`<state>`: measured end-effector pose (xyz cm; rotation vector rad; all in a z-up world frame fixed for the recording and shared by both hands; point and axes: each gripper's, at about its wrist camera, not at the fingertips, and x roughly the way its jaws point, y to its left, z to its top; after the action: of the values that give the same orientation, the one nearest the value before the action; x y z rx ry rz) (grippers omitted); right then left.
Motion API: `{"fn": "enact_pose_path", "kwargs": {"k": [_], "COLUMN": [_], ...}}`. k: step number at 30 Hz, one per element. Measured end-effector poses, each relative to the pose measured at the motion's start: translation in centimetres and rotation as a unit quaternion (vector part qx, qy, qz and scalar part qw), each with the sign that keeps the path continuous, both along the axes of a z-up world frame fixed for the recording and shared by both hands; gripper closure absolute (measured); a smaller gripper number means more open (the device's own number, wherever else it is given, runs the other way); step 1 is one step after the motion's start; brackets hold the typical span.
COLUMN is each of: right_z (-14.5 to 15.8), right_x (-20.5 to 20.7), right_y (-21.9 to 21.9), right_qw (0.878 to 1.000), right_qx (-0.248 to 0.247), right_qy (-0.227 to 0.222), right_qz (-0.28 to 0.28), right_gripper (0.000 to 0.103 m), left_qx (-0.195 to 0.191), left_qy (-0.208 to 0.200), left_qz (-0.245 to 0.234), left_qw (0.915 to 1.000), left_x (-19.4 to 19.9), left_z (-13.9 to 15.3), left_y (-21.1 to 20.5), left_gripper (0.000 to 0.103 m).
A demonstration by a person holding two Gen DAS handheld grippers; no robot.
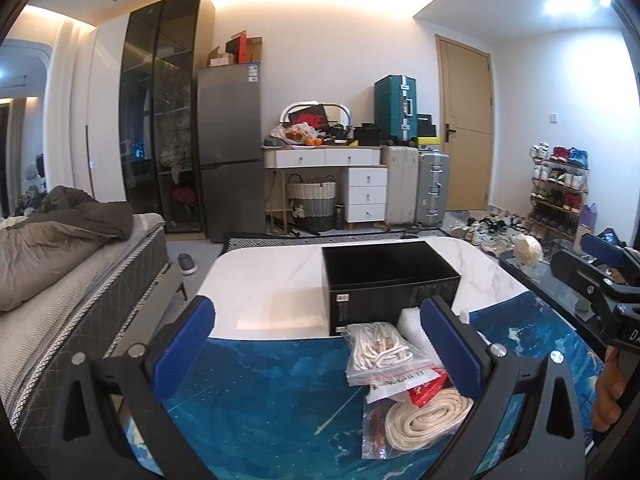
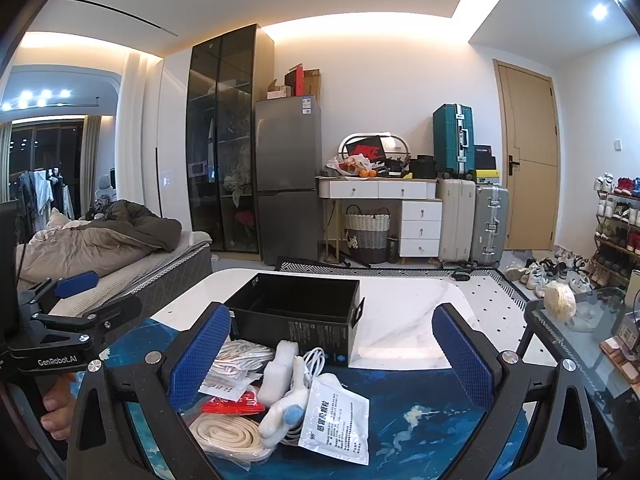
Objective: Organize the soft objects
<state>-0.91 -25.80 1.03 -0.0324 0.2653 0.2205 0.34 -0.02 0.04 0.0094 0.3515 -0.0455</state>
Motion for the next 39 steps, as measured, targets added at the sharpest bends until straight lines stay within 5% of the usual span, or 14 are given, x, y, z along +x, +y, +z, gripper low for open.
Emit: {"fn": "enact_pose_path", "kwargs": {"k": [18,26,30,39], "right_z": [-0.6,0.8,1.6,-2.1], "right_x": [0.5,3.4,6.8,12.5], "right_y": [-0.1,1.7,1.9,1.6], "right_qw": [1.0,0.997,0.99,0.947], "right_qx": [0.004,-0.052,-0.075,-0.091], "right_qy": [0.005,0.05,0.121,0.306], "right_qz": [-0.001,-0.011,-0.006,0.024], "right_gripper": [0.001,0.0,0.001,0.001], "left_qx": [0.014,0.028,0.013,-0.024], "left_qy": [0.004,0.075,0.152,0.321], "left_qz": [-0.01,-0.057,-0.07,-0.116], "left_qw": [0.9998,0.9951,0.9858,0.9397], "left_x": [0.2,3.3,6.5,11.9], "left_z": [0.1,1.5,1.6,-3.4], "left_y": [-0.5,-2.1,-2.1,-3.6], "left_gripper": [0.0,0.0,0.0,0.001]}}
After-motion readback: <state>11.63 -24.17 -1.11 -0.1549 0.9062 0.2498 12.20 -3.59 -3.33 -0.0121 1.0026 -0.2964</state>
